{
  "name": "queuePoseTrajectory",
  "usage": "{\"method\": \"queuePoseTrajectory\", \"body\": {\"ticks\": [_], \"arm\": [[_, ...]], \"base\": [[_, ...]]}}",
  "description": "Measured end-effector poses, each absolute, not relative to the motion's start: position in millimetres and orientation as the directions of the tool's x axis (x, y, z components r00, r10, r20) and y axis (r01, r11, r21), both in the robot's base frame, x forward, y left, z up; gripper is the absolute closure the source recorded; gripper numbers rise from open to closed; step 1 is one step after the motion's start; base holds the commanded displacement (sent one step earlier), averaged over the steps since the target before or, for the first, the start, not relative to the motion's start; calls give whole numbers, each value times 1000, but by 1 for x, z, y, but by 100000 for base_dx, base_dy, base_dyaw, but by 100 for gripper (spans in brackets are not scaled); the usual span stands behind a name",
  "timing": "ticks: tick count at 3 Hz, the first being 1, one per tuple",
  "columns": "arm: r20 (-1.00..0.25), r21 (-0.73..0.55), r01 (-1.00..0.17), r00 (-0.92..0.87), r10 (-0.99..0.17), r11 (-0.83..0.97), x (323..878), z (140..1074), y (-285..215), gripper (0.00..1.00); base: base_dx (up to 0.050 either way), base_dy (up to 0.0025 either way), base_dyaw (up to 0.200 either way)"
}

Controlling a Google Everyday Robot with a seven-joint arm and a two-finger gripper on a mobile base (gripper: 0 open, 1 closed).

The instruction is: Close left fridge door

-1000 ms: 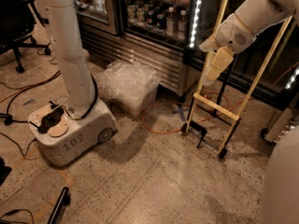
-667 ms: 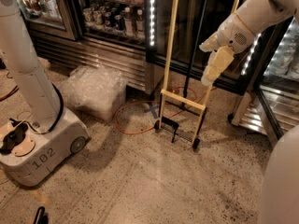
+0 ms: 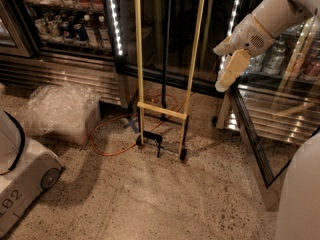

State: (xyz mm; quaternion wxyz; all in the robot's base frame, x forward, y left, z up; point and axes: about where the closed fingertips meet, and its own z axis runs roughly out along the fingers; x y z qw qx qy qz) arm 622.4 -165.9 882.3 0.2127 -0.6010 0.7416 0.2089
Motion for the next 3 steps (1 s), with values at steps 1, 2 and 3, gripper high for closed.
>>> {"method": "queuePoseTrajectory", "body": {"ticks": [1,2,3], "arm": [[-566,54,-980,-187,-803,190,622,882,-166,0],[-566,54,-980,-187,-803,190,622,882,-166,0],[-566,54,-980,-187,-803,190,622,882,-166,0]], "base": [[4,-3,-19769],[5000,1,-11],[6,-10,-19698]]}}
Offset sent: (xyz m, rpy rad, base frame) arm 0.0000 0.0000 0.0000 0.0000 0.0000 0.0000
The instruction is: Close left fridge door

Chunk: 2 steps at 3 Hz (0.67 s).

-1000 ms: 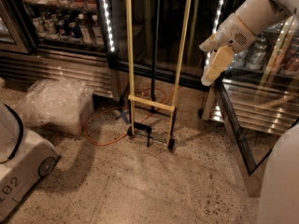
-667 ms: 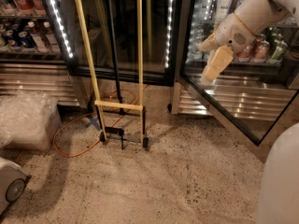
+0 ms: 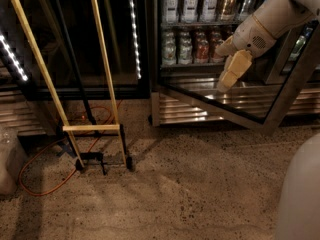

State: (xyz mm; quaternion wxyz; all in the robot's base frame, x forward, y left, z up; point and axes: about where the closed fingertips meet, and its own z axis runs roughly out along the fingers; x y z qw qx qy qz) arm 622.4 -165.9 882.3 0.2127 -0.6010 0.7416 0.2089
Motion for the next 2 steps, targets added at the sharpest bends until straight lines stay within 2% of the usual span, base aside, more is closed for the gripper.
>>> {"method": "queuePoseTrajectory", "body": {"ticks": [1,2], "arm": [[-566,54,-980,-187,-803,190,622,882,-166,0],[-566,54,-980,-187,-803,190,622,882,-166,0]], "base": [[4164,218,11711],[4403,-213,-9550]]}}
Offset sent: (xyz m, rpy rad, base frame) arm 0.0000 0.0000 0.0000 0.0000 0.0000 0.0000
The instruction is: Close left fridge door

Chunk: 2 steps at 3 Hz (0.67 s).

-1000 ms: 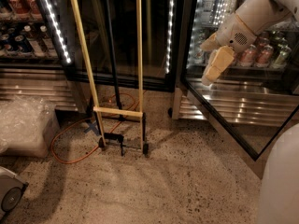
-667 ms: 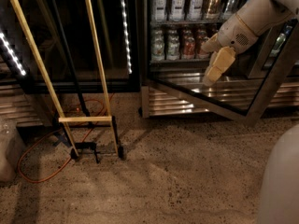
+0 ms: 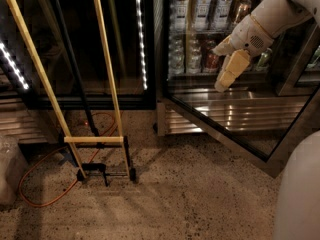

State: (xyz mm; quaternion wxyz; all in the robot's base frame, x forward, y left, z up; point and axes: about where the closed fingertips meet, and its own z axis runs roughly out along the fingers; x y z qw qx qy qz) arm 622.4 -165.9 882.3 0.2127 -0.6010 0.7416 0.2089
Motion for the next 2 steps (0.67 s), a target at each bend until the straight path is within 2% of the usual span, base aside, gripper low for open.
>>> {"method": "queuePoseTrajectory", "body": {"ticks": [2], "arm": [[-566,54,-980,-187,-803,190,622,882,-166,0]], "base": [[4872,2,-57]]}}
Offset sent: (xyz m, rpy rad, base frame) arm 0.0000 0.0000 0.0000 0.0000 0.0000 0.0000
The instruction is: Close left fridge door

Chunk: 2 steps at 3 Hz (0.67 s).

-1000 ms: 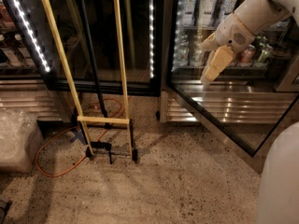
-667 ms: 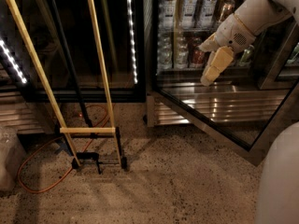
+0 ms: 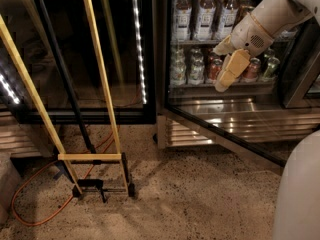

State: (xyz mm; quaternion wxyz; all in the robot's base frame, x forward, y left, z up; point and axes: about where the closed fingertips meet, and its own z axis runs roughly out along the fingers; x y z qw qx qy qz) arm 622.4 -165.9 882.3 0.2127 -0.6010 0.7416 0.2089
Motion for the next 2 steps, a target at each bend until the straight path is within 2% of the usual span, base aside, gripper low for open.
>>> {"method": "queuePoseTrajectory", "body": {"ticks": [2], "arm": [[-566,54,-980,-187,-803,190,622,882,-166,0]], "base": [[4945,3,-71]]}}
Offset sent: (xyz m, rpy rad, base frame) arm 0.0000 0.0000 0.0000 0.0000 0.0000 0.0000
